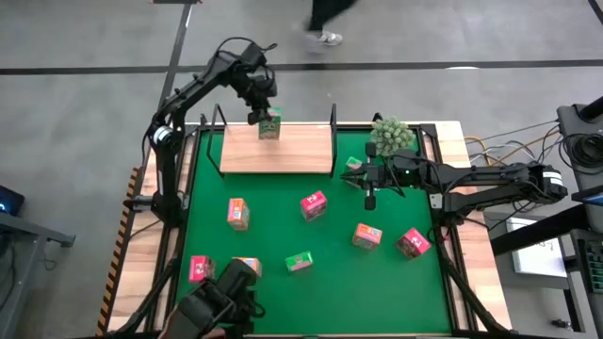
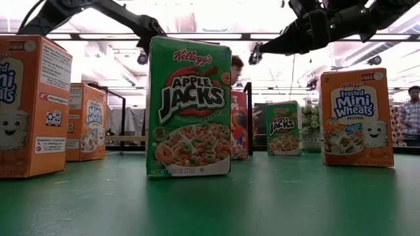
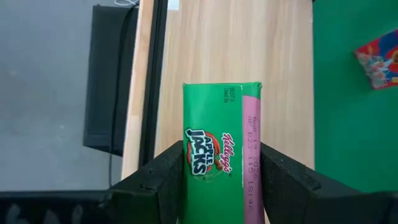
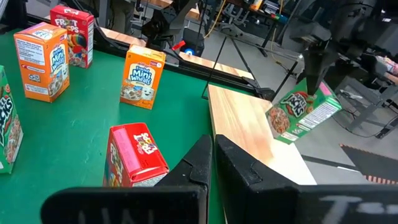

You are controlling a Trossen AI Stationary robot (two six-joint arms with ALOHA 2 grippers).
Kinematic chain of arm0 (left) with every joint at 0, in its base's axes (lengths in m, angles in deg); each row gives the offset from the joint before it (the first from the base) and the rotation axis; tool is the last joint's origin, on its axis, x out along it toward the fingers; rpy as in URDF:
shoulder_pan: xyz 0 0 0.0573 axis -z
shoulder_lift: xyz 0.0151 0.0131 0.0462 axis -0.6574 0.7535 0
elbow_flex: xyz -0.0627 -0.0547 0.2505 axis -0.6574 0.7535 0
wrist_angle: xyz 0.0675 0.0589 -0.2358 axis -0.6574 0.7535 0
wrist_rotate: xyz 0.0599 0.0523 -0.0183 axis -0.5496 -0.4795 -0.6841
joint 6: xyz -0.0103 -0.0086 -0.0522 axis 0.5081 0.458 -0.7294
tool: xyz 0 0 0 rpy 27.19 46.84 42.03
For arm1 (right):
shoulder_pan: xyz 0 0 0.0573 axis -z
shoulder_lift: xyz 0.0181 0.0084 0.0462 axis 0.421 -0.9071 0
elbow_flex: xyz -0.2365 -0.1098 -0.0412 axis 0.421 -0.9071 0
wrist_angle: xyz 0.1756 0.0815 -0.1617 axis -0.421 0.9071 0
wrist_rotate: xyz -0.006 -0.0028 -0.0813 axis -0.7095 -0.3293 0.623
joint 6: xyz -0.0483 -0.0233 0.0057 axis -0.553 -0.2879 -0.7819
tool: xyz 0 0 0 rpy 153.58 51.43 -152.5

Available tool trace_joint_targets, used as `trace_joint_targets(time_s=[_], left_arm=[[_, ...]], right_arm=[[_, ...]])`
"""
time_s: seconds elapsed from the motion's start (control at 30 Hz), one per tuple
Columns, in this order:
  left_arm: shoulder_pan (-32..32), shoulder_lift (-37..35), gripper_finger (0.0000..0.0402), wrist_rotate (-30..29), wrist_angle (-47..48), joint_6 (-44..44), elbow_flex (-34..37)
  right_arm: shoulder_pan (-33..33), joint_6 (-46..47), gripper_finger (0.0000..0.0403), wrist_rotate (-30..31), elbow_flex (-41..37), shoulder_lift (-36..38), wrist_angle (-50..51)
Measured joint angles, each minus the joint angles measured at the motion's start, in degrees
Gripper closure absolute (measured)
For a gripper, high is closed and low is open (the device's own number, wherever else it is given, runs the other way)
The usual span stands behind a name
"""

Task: Stack cereal on shelf
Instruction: Put the middle right green cereal box on the shelf

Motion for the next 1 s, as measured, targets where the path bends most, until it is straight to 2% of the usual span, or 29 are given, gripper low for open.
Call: trace_joint_targets(time_s=[0.33,0.5,0.67,0.8,0.93,1.0], left_arm=[[-1.3,-4.9,0.0251,1.4,1.1,0.0,2.2],[-1.7,-9.7,0.0251,0.8,-6.1,-0.6,9.7],[-1.8,-14.9,0.0251,-4.7,-14.7,-1.3,20.4],[-1.9,-18.8,0.0251,-5.7,-21.2,-1.3,27.9],[-1.9,-21.6,0.0251,-11.9,-23.0,-1.0,31.4],[-2.6,-22.4,0.0251,-12.5,-23.2,-0.4,32.2]], right_arm=[[0.0,0.0,0.0390,0.0,0.0,0.0,0.0],[0.0,0.0,0.0390,0.0,0.0,0.0,0.0],[0.0,0.0,0.0390,0.0,0.0,0.0,0.0],[0.0,-0.1,0.0390,0.0,0.0,0.0,-0.1],[0.0,-0.3,0.0390,0.0,0.0,0.0,-0.5],[0.0,-0.7,0.0390,0.0,0.0,0.0,-0.5]])
